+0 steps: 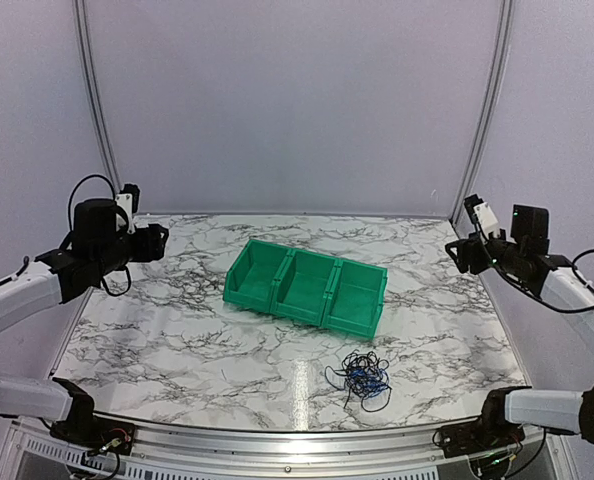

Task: Untangle the cables

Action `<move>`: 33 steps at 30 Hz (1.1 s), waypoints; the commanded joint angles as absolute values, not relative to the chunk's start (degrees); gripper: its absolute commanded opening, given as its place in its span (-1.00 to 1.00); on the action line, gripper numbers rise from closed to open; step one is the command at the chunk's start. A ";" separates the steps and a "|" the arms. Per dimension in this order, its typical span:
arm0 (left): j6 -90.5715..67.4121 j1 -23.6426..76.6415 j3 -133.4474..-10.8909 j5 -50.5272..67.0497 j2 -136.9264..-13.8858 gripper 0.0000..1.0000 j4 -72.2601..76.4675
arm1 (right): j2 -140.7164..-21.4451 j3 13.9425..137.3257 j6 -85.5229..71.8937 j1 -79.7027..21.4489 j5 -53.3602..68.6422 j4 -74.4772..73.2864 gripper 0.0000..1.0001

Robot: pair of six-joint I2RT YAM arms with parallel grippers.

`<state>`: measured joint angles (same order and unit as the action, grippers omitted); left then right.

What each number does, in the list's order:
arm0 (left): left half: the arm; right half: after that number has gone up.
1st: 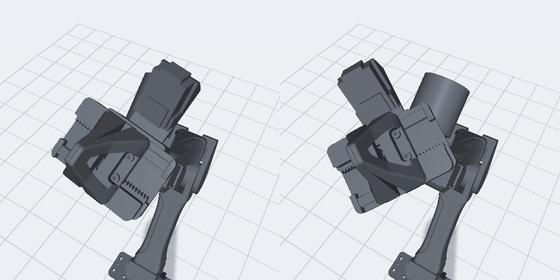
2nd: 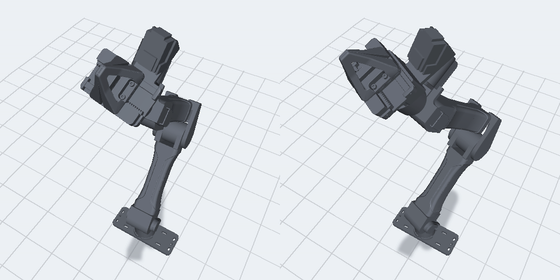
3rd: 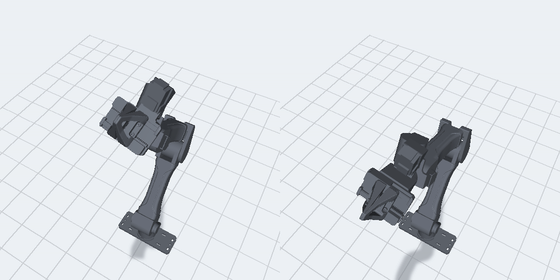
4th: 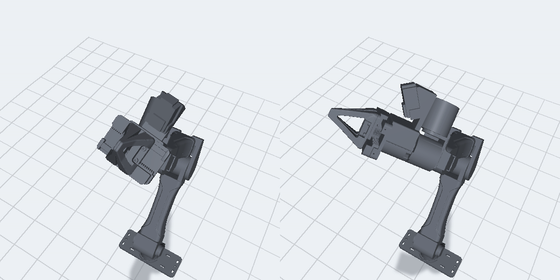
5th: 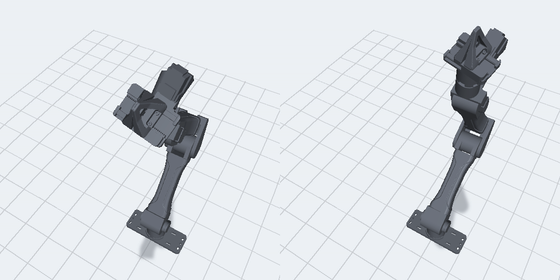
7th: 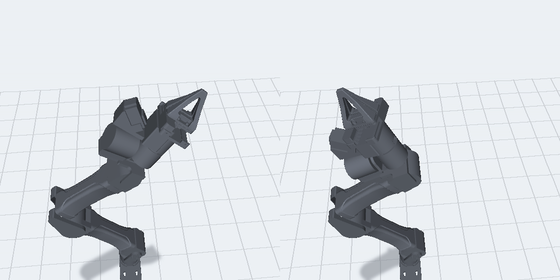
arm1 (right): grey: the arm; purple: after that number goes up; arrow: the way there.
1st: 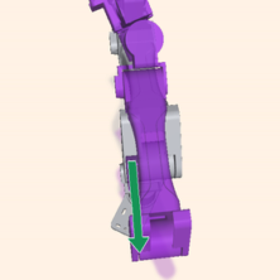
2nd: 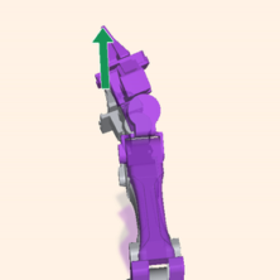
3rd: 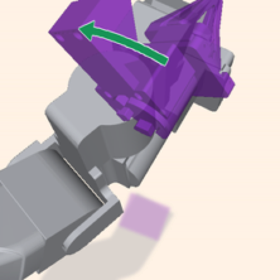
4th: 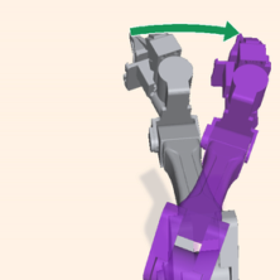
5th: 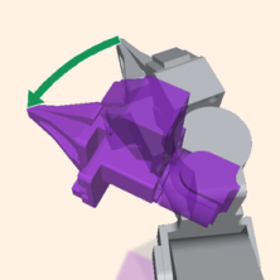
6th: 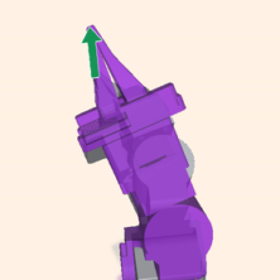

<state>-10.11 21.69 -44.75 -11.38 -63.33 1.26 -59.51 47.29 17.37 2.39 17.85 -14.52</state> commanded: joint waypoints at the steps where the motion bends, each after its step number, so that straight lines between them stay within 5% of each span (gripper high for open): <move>1: -8.72 22.41 -43.10 -4.76 -64.48 0.54 6.31 | -56.81 43.65 18.27 1.95 14.56 -11.71 0.55; 8: -11.61 34.00 -44.99 -0.34 -68.15 0.44 5.84 | -54.54 43.04 29.00 1.24 25.02 -20.75 0.77; 22: -21.66 66.28 -59.27 -1.35 -97.10 0.43 13.02 | -56.38 40.95 49.16 -16.73 35.18 -36.25 0.15; 33: -25.69 71.79 -59.70 0.38 -105.06 0.39 20.50 | -62.04 39.43 52.20 -31.75 33.05 -37.66 0.10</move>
<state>-23.44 71.48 -61.52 0.62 -106.21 15.38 -59.48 39.44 50.13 -26.70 34.22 -36.53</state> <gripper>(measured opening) 0.697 0.556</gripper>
